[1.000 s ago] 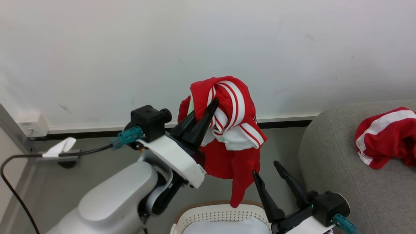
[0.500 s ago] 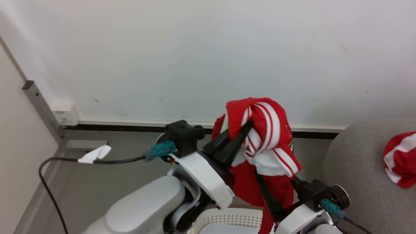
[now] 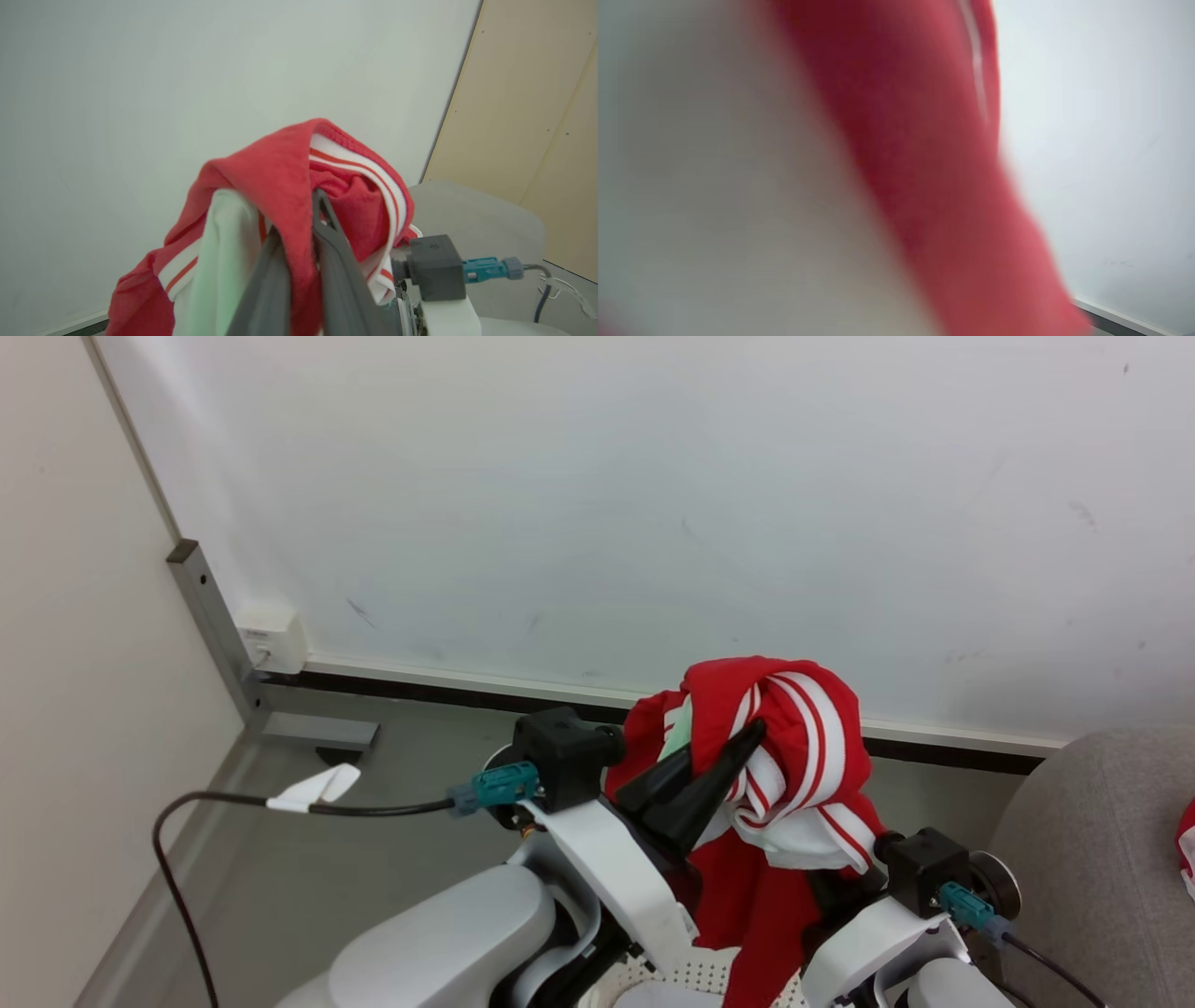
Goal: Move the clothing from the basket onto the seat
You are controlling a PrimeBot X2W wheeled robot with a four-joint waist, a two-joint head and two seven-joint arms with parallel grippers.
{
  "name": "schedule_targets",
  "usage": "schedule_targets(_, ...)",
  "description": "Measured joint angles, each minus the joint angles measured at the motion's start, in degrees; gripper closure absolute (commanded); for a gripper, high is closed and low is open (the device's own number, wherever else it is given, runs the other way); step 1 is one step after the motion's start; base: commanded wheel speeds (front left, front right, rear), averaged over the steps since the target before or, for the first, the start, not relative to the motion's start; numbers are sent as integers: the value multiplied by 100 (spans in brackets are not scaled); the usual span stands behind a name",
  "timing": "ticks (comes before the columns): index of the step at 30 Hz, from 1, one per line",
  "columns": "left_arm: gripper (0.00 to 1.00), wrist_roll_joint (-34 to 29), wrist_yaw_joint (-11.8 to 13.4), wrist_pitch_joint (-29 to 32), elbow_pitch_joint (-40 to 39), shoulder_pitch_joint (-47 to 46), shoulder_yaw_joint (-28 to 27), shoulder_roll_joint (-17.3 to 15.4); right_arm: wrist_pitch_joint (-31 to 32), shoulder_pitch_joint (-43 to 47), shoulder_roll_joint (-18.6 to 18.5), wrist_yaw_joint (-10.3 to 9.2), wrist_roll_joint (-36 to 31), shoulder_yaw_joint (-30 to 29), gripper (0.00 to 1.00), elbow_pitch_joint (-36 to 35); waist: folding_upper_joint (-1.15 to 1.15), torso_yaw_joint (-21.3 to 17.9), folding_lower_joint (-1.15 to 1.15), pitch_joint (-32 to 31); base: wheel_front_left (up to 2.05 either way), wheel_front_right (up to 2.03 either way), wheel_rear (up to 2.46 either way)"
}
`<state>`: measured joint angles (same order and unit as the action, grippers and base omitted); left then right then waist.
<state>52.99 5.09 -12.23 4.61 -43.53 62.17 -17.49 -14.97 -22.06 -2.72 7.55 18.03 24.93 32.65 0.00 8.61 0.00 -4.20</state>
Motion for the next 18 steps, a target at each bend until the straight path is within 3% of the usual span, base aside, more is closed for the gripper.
schedule_targets(18, 100, 112, -112, -92, 494, 367, 36, -212, 1, 217, 0, 0, 838, -245, 100, -552, 0, -424, 0, 113, 0, 0, 0)
